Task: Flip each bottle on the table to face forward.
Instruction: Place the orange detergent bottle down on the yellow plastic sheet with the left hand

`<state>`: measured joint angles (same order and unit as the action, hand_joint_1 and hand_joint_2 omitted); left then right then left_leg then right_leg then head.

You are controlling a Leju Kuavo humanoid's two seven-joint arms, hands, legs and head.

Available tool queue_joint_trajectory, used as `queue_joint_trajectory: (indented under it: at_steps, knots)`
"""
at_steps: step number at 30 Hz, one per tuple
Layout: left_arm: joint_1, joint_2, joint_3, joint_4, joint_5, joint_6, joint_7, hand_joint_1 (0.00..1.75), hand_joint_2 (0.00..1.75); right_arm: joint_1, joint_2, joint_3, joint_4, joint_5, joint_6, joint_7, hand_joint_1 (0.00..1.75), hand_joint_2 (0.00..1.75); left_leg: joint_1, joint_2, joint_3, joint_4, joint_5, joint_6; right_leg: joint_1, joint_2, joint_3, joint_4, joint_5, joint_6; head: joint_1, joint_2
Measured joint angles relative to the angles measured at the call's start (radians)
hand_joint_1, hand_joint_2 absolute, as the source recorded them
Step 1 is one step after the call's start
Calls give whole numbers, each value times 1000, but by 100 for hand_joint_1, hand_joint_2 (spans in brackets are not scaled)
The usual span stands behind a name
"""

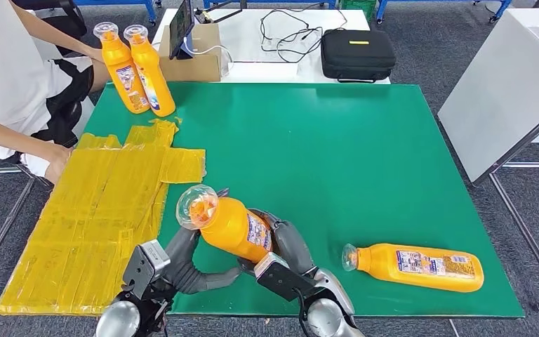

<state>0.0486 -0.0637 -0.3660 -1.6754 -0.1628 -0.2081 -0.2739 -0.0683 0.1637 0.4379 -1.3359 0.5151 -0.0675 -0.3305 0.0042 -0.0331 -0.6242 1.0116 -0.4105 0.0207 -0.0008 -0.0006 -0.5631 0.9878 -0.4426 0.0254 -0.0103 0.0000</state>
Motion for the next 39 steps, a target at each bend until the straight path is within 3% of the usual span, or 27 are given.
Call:
queue_joint_trajectory:
  at_steps: [15, 22, 38, 39]
  knots:
    - [-34, 17, -4, 47, 180, -49, 23, 0, 175, -39, 5, 49, 46, -15, -5, -8, 175, 175, 0, 0, 0, 0, 0, 0, 0, 0, 0, 0, 0, 0, 0, 0]
    - [-70, 20, 4, 59, 266, -34, 64, 0, 175, -56, 12, 126, 92, 60, -15, -12, 175, 175, 0, 0, 0, 0, 0, 0, 0, 0, 0, 0, 0, 0, 0, 0]
    - [-77, 22, 18, 92, 328, -24, 76, 0, 175, -118, 6, 208, 163, 79, -19, -23, 175, 175, 0, 1, 0, 0, 0, 0, 0, 0, -1, 0, 0, 0, 0, 0]
    - [-78, 22, 18, 94, 329, -24, 76, 36, 175, -120, 6, 209, 167, 78, -19, -23, 175, 175, 0, 1, 0, 0, 0, 0, 0, 0, -1, 0, 0, 0, 0, 0]
